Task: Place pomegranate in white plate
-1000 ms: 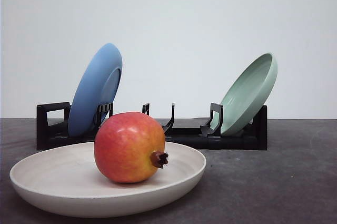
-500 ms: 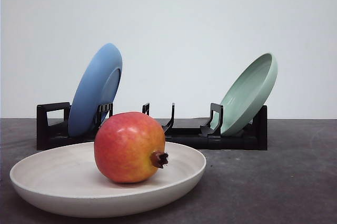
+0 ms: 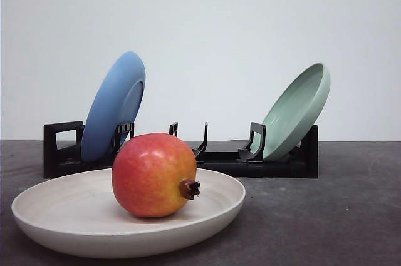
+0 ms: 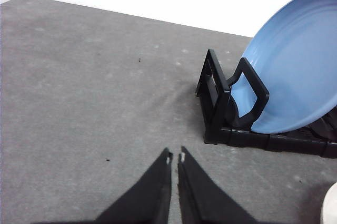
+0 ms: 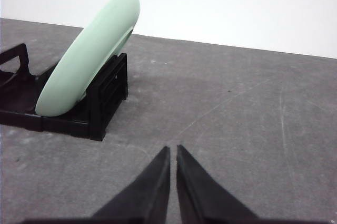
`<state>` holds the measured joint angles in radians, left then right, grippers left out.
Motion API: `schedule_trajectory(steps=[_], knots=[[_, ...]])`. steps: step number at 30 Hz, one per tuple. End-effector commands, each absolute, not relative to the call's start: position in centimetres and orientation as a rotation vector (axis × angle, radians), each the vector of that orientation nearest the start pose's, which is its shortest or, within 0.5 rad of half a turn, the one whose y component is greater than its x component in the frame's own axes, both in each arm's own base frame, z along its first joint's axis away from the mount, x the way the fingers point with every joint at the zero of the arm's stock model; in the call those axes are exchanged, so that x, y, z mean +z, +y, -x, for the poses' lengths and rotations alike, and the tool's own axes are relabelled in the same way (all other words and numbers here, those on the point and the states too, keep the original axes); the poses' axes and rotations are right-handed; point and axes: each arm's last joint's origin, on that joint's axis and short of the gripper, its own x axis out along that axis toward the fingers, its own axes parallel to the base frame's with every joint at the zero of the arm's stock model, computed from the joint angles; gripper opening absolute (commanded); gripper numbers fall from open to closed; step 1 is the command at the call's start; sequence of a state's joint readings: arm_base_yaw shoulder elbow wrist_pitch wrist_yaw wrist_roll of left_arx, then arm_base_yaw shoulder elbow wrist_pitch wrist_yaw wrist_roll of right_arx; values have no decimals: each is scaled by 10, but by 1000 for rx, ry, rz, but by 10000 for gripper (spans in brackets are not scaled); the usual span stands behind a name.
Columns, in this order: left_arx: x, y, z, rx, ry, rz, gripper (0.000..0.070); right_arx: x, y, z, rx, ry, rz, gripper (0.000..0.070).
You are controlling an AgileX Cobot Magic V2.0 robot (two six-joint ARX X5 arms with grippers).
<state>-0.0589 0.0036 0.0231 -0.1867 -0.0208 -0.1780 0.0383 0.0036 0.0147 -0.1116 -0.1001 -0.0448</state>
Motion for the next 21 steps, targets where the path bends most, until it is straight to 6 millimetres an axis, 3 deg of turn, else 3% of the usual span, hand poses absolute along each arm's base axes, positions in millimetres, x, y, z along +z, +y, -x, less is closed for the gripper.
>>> schedule_trajectory(steps=[1,21], knots=[[149,-5,-96,-23,181,178,0,157,6,-97,136,89,31,18],[149,-5,-96,-23,181,178,0,157,6,-97,136,89,31,18]])
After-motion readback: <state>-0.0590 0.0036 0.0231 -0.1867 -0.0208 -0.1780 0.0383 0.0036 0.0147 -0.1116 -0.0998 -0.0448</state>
